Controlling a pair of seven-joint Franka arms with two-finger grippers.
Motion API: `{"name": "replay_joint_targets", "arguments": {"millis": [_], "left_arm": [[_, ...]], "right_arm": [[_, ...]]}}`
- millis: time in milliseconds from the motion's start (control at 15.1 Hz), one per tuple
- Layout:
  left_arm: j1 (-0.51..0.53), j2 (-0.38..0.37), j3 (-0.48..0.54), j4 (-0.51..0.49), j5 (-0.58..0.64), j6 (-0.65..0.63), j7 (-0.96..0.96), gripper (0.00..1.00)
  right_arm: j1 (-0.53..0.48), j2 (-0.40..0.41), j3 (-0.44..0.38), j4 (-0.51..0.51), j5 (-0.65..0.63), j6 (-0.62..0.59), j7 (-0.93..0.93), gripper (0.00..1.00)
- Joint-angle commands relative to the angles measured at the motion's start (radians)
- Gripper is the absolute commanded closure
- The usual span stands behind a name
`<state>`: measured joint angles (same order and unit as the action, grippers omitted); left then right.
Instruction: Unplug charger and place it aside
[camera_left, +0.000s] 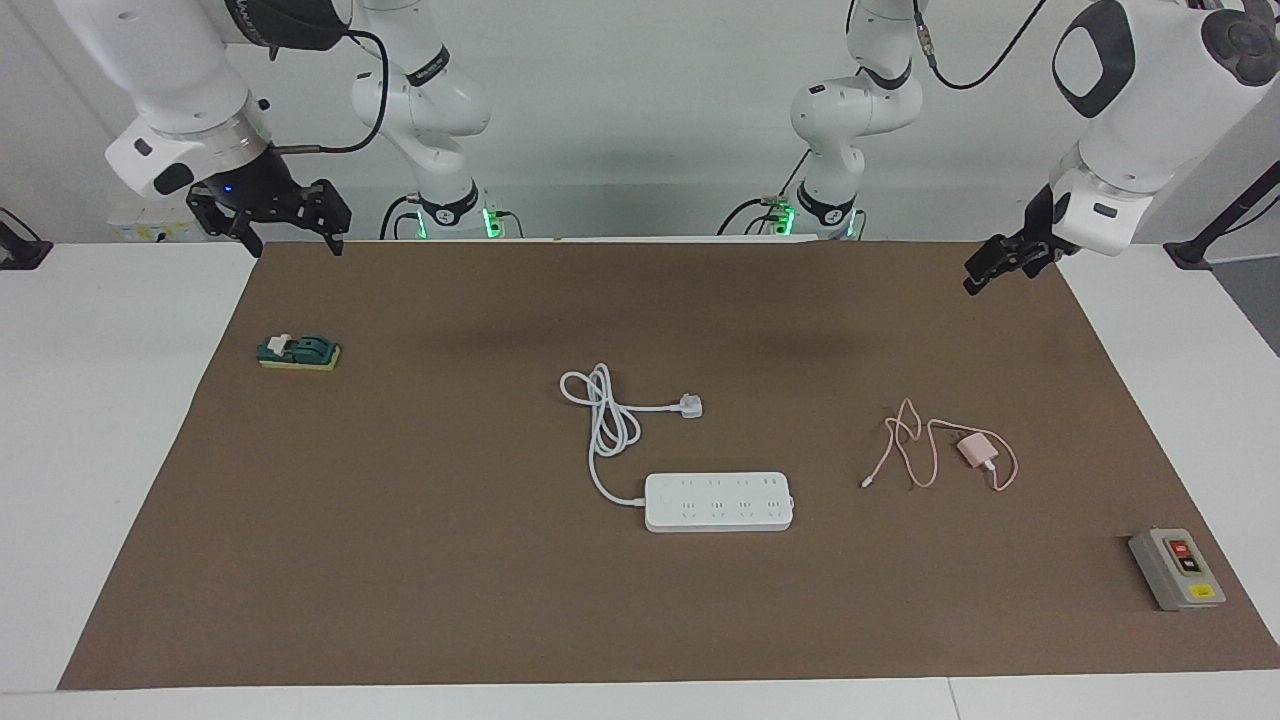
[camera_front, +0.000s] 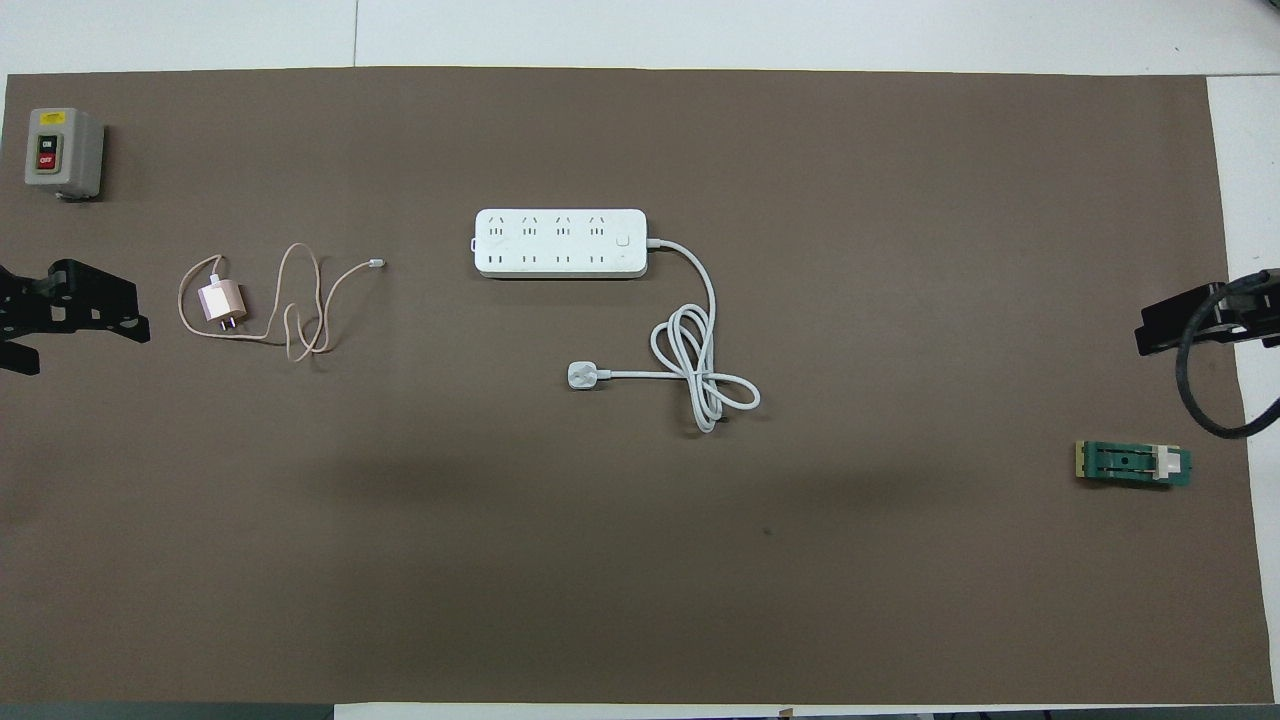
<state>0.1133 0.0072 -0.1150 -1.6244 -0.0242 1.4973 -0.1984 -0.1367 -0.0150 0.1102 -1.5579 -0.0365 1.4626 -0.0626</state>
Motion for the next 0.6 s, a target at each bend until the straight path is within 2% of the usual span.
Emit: {"name": "replay_joint_targets", "arguments": {"millis": [0, 133, 530], "left_arm": [[-0.064, -0.027, 0.064, -0.026, -0.013, 0.006, 0.098, 0.00], [-0.075, -0.027, 0.067, -0.026, -0.011, 0.011, 0.163, 0.00], [-0.095, -0.018, 0.067, -0.008, 0.000, 0.009, 0.183, 0.00]], "right_arm": [[-0.026, 0.004, 0.019, -0.014, -0.013, 0.079, 0.000, 0.00], [-0.024, 0.010, 0.016, -0.007, -0.003, 0.067, 0.013, 0.00], [-0.020, 0.001, 0.006, -0.007, 0.017, 0.018, 0.021, 0.00]]}}
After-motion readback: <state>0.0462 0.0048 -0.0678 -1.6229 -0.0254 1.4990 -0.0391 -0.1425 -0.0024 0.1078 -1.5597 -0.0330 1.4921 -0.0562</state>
